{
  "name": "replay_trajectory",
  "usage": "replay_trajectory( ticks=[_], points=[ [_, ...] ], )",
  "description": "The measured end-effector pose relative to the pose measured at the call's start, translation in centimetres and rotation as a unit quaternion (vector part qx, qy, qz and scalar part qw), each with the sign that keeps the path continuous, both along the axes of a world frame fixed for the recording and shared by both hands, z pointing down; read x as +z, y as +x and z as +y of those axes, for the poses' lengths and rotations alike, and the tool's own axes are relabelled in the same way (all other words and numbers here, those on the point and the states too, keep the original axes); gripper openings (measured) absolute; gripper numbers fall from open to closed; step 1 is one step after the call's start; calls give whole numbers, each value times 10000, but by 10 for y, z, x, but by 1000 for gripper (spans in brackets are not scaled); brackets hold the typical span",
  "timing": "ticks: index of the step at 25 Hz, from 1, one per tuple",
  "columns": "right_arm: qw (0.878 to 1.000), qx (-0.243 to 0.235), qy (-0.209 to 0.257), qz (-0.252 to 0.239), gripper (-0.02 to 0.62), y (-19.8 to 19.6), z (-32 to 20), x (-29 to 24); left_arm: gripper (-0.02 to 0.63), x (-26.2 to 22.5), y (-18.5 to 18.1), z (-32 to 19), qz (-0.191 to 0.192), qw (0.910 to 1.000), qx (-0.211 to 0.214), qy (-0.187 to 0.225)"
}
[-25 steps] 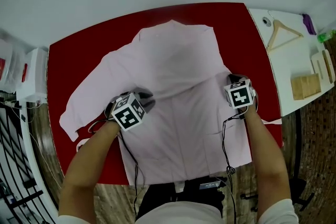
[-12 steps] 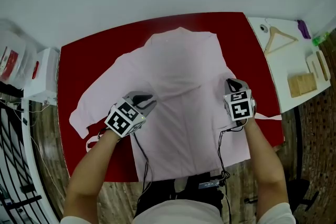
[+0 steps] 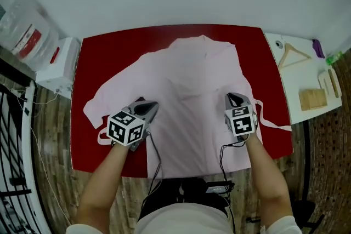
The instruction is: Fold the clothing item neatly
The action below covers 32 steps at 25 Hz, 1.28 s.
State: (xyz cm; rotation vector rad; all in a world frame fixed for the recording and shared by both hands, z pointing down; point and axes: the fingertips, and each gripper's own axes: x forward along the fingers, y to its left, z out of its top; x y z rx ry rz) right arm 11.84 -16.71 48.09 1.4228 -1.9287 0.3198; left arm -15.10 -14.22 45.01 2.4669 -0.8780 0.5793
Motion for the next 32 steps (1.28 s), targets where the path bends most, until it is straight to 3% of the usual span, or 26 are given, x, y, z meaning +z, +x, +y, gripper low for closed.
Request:
replay_trajectory(
  ticks=[7,11,16,20,24,32],
  points=[
    [9968,-785,61,-162,20,-50,12,-3,6,-1,-40,29,37,9940,-1085,94],
    [9907,-1341,100,-199,20,-88,23,-4,8,-4,-74,48,203,9834,-1801,70],
    [9795,-2005,28,-196,20,-150,48,-8,9,-9,-123,74,484,9694,-2405,90],
    [9676,-2518,67,-178,20,-212,64,-13,9,-10,-165,93,775,9594,-2710,129],
    [9547,-2973,76,-126,20,-283,79,-14,9,8,-204,105,837,9549,-2848,-26],
    [9184,-3955,3,142,21,-416,102,11,11,42,-269,115,1087,9435,-3111,-358]
  ],
)
